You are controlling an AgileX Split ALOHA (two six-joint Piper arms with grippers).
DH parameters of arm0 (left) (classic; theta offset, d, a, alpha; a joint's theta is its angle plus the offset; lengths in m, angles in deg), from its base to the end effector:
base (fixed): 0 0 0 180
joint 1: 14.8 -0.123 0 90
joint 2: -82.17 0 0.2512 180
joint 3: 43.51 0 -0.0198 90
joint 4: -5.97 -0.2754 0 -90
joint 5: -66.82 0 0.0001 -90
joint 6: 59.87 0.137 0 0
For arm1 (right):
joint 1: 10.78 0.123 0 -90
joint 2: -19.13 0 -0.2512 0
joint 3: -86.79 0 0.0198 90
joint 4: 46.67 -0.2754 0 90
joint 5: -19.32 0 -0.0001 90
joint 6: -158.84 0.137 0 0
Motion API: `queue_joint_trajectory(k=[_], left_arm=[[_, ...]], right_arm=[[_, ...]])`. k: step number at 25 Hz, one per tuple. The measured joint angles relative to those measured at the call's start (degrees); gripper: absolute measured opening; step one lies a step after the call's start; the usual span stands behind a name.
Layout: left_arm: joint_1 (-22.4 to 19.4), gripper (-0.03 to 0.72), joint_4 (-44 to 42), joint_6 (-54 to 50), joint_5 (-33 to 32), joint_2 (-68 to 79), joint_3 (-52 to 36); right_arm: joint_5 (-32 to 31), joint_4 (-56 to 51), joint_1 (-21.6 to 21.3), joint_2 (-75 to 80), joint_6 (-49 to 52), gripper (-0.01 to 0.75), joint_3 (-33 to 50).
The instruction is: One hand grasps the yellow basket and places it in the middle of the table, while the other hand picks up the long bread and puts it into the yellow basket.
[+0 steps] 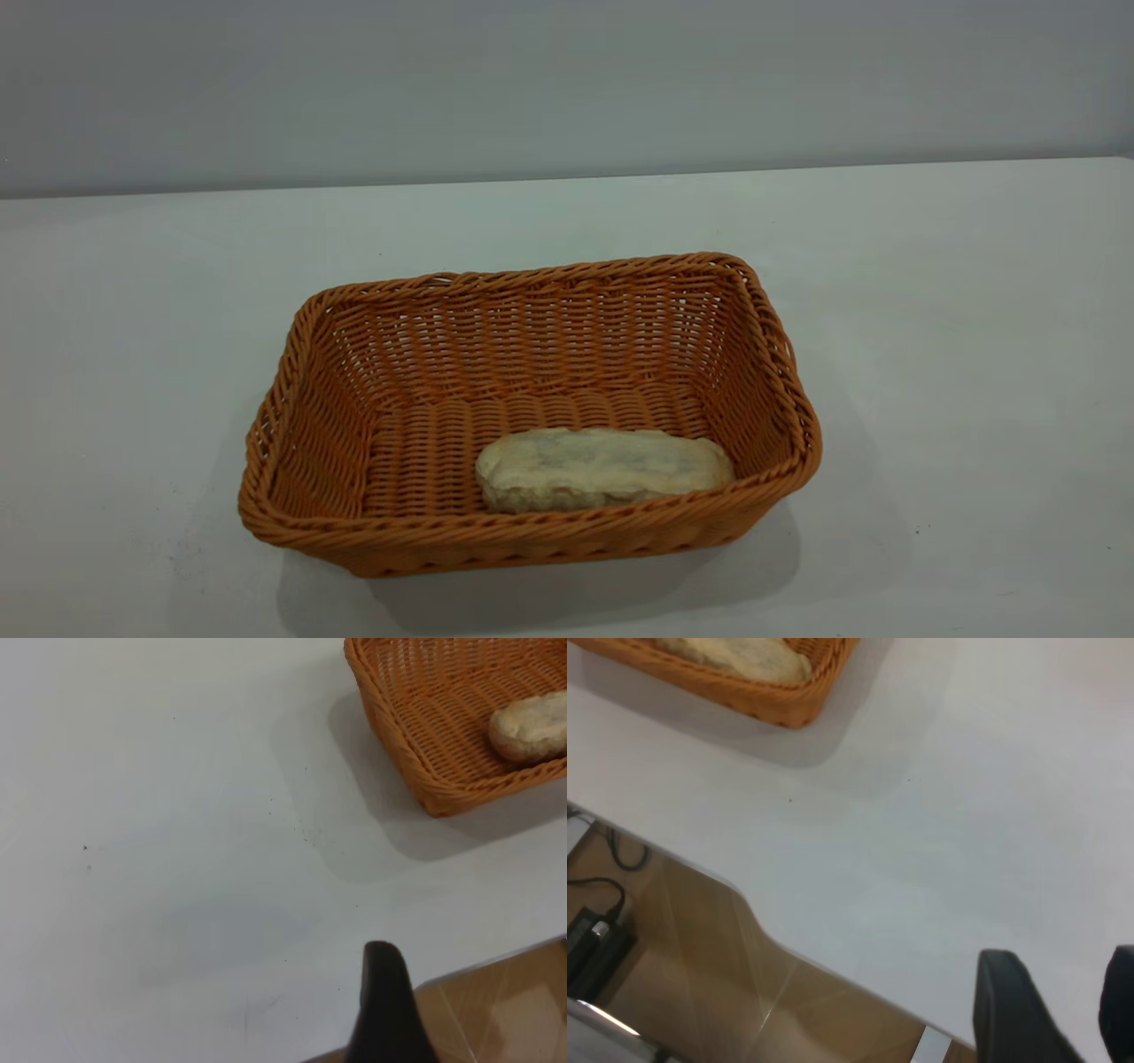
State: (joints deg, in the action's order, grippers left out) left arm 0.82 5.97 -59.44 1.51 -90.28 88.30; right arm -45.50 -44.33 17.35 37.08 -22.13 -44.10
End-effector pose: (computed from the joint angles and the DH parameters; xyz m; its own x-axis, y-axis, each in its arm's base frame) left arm 0.0816 -0.0228 0.2567 -0.4947 0.1461 -0.8567 0.2730 0.9620 0.0064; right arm 0.0984 0.0468 0.2346 -0.5728 -0.3451 -0.7435 -0.4668 0.8829 -0.0502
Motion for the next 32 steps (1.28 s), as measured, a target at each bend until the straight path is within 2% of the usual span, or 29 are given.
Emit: queue_joint_trajectory(k=[12, 15, 20, 23, 26, 32], left_arm=[[0.0, 0.561, 0.0, 0.0, 0.0, 0.0, 0.0], [-1.21, 0.561, 0.0, 0.0, 0.0, 0.0, 0.0], [-9.48, 0.56, 0.0, 0.0, 0.0, 0.0, 0.0], [-12.82, 0.559, 0.0, 0.0, 0.0, 0.0, 0.0], [-13.76, 0.559, 0.0, 0.0, 0.0, 0.0, 0.0], [-13.76, 0.559, 0.0, 0.0, 0.0, 0.0, 0.0]], right_arm=[[0.0, -0.11, -0.93, 0.0, 0.0, 0.291, 0.0], [0.0, -0.16, -5.75, 0.0, 0.0, 0.291, 0.0], [0.0, -0.16, -18.02, -0.2, 0.0, 0.291, 0.0], [0.05, -0.16, -24.1, -2.89, 0.0, 0.291, 0.0], [-0.01, -0.16, -26.71, -7.14, 0.0, 0.291, 0.0], [-0.2, -0.16, -27.07, -10.07, 0.0, 0.291, 0.0]])
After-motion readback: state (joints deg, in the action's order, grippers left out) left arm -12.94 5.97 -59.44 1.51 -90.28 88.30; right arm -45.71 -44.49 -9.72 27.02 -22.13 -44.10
